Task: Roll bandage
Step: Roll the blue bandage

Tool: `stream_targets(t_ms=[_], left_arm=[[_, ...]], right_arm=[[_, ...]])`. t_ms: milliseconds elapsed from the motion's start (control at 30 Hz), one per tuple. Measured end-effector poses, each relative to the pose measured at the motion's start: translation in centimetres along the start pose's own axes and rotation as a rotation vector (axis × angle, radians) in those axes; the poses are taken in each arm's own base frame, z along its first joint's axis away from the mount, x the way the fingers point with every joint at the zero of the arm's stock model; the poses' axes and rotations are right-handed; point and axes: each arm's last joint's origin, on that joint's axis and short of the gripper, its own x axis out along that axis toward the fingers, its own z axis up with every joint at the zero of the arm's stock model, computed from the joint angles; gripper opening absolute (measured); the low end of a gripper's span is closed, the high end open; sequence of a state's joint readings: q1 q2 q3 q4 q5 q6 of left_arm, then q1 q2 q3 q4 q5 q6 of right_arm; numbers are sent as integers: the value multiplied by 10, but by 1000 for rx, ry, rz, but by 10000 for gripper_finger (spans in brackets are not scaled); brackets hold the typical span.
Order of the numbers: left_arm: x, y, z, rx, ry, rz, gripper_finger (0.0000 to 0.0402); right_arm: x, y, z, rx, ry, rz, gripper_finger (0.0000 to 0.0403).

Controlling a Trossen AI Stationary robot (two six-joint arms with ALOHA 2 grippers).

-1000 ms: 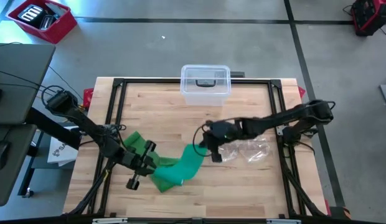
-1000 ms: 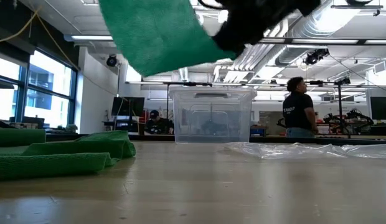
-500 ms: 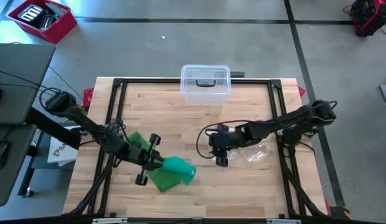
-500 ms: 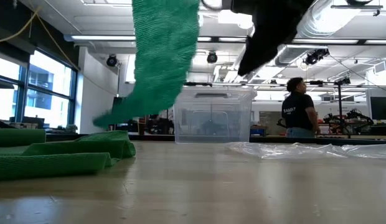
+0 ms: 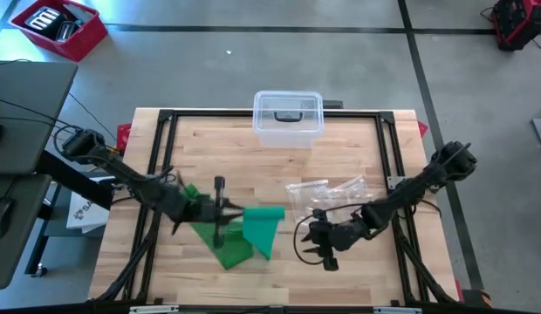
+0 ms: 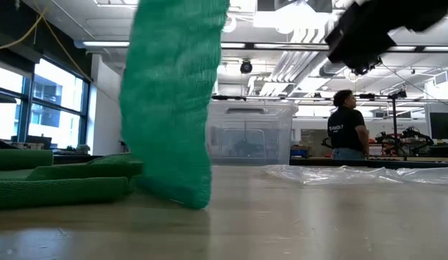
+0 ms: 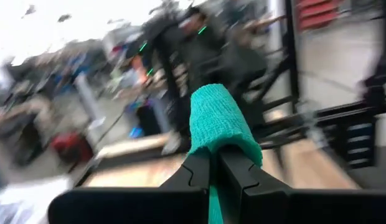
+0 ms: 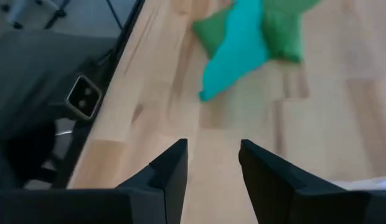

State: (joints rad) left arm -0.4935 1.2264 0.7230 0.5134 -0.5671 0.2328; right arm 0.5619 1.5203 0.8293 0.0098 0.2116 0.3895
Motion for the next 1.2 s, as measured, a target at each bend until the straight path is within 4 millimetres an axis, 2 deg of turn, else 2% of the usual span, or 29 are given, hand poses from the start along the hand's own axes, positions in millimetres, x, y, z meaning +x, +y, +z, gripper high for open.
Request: stream_targets(t_ms=[100,267,433,533,633,767,867,1000,1200], left_arm=[[13,26,-15,-70,82,98,1],[26,71,-40,-51,251,252,1],[29,103,-55,-39,362,366,1],[27,116,-63,-62,418,418,1],[25,123,-70,-54,454,441,1],[22,125,-82,-58,486,450,1],[19,123,-90,-64,502,451,1],[16,121,-96,-76,497,449,1],[16,119,-97,-85,502,440,1]], right_arm=[[4,-3,0,4,-10,20,138],[6,-19,15,-79,-45,-17,138],[11,-49,22,-93,-40,-71,138],[22,-66,25,-111,-59,-60,138],[40,-85,27,-162,-38,-55,138],[61,-121,34,-181,26,-121,138],[74,-138,41,-194,69,-74,138],[94,-147,40,-249,156,37,138],[121,-157,28,-321,267,-89,129]])
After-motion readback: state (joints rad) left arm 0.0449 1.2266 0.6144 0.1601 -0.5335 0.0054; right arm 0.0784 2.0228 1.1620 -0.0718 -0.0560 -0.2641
